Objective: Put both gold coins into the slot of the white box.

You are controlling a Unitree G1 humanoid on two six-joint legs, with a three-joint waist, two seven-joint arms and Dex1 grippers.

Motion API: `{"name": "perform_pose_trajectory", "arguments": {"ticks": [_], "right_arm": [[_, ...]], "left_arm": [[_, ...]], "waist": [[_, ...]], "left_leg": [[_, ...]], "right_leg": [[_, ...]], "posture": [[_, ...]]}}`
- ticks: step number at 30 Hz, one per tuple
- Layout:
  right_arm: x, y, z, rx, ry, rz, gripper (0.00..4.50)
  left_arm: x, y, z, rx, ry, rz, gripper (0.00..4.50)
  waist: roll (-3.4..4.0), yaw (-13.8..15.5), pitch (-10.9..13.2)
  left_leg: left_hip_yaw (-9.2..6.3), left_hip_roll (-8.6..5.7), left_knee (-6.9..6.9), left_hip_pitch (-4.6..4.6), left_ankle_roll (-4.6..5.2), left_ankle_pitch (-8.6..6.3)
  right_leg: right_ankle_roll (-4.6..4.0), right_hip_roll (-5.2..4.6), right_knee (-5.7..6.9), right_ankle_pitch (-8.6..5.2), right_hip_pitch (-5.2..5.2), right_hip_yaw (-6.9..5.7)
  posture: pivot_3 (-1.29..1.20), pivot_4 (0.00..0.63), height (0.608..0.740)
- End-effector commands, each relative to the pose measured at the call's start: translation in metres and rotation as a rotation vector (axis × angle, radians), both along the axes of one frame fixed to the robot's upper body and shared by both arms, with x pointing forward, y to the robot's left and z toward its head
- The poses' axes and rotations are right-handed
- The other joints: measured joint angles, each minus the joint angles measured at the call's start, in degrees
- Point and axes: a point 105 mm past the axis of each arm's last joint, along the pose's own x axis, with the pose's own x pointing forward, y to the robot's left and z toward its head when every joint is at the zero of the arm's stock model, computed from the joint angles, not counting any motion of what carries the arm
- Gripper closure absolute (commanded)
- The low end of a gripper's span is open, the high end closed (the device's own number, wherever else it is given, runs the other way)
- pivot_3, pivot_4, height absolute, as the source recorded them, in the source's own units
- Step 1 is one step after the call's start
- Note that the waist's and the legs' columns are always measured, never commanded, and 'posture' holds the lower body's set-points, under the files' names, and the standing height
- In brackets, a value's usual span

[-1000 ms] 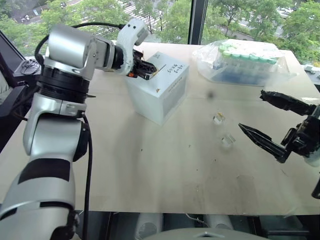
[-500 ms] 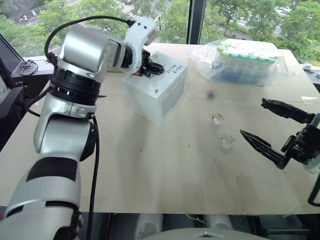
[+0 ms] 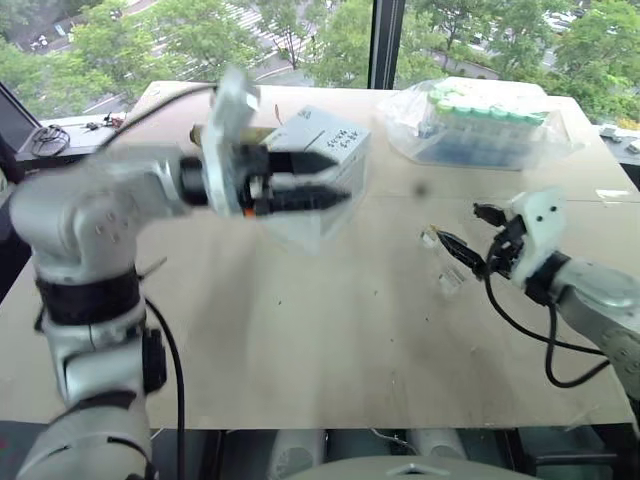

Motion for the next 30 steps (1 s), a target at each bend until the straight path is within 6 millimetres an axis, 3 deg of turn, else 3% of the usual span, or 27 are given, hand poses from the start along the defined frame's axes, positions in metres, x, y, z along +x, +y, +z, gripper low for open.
{"name": "perform_pose_trajectory", "arguments": {"ticks": [1, 5, 6, 8, 14, 18, 30], "right_arm": [[0.015, -0.002, -0.010, -0.077, 0.007, -0.047, 1.43], [0.025, -0.001, -0.016, -0.098, 0.024, -0.058, 1.43], [0.027, -0.002, -0.017, -0.104, 0.026, -0.061, 1.86], [0.029, -0.002, -0.017, -0.110, 0.025, -0.064, 2.32], [0.035, -0.001, -0.016, -0.102, 0.027, -0.070, 2.32], [0.038, 0.001, -0.018, -0.107, 0.037, -0.063, 3.59], [0.047, 0.002, -0.024, -0.113, 0.054, -0.064, 3.59]], "left_arm": [[-0.023, -0.008, -0.004, 0.018, -0.161, -0.081, 0.92], [-0.027, -0.010, -0.018, -0.003, -0.153, -0.081, 0.92], [-0.025, -0.010, -0.019, -0.007, -0.158, -0.062, 0.37], [-0.021, -0.013, -0.023, -0.007, -0.174, -0.030, 0.00], [-0.020, -0.017, -0.035, -0.003, -0.190, 0.002, 0.00], [-0.022, -0.018, -0.038, -0.009, -0.182, 0.004, 0.00], [-0.026, -0.012, -0.048, 0.000, -0.185, 0.025, 0.00]], "waist": [[-0.02, 0.26, 0.01], [-0.01, 0.79, 0.01], [-0.01, 0.90, 0.01], [-0.01, 1.05, 0.00], [-0.01, 1.18, 0.00], [0.00, 1.16, 0.00], [0.01, 1.15, 0.01]], "left_leg": [[-0.02, 0.00, 0.01, -0.01, 0.00, 0.00], [-0.02, -0.04, 0.01, 0.01, 0.00, 0.00], [-0.01, -0.04, 0.02, 0.02, 0.00, 0.00], [0.00, -0.05, 0.04, 0.02, 0.01, 0.00], [0.01, -0.05, 0.01, 0.01, 0.01, -0.01], [-0.01, -0.02, -0.01, 0.01, 0.01, -0.01], [0.01, -0.02, -0.01, 0.02, 0.01, -0.01]], "right_leg": [[-0.01, 0.01, 0.00, 0.00, 0.00, -0.03], [-0.02, 0.03, 0.00, 0.00, 0.00, -0.05], [-0.01, 0.04, 0.00, 0.00, 0.00, -0.04], [-0.01, 0.06, 0.00, 0.00, 0.01, -0.02], [0.00, 0.08, -0.01, 0.00, 0.00, -0.02], [-0.01, 0.11, -0.01, 0.00, -0.01, -0.04], [-0.01, 0.11, -0.01, 0.00, -0.01, -0.04]], "posture": [[0.00, 0.150, 0.740], [0.00, 0.150, 0.740], [0.00, 0.150, 0.740], [0.00, 0.150, 0.740], [0.00, 0.150, 0.740], [0.00, 0.150, 0.740], [0.00, 0.150, 0.740]]}}
